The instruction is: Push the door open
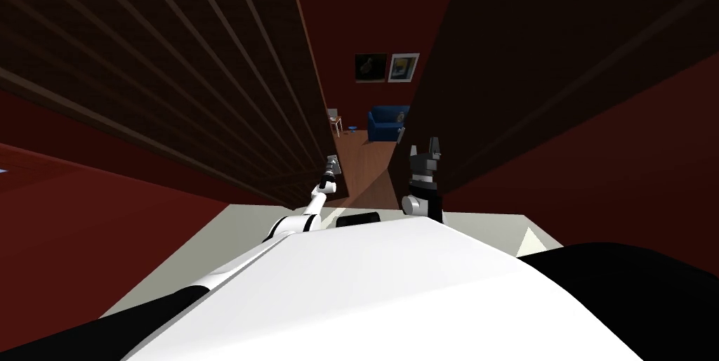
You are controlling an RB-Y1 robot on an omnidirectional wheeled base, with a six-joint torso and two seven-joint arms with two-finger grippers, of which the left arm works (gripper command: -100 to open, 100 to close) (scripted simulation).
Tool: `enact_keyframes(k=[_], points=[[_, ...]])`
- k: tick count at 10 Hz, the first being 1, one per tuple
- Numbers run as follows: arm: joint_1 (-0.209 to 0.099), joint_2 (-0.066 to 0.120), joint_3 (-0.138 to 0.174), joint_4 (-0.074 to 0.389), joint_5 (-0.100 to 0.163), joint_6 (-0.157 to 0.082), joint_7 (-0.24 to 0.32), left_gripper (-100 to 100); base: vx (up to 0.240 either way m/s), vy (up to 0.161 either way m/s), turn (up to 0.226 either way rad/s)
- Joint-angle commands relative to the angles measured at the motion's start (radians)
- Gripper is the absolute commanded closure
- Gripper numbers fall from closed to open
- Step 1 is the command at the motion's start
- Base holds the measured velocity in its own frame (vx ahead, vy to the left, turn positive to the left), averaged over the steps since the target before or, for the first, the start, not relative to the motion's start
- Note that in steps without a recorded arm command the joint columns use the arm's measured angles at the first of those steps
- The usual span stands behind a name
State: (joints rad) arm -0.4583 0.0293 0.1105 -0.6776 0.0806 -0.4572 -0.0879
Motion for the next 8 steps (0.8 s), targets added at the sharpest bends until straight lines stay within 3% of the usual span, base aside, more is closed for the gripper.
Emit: enact_keyframes(k=[1,3,4,8], points=[[-0.012,0.029,0.031,0.022,0.011,-0.012,-0.004,100,0.191,-0.142,0.092],[-0.012,0.029,0.031,0.022,0.011,-0.012,-0.004,100,0.087,-0.050,0.021],[-0.011,0.042,0.058,0.022,0.021,-0.011,-0.011,100,0.113,-0.082,0.082],[-0.010,0.048,0.071,0.023,0.026,-0.011,-0.014,100,0.102,-0.085,0.051]])
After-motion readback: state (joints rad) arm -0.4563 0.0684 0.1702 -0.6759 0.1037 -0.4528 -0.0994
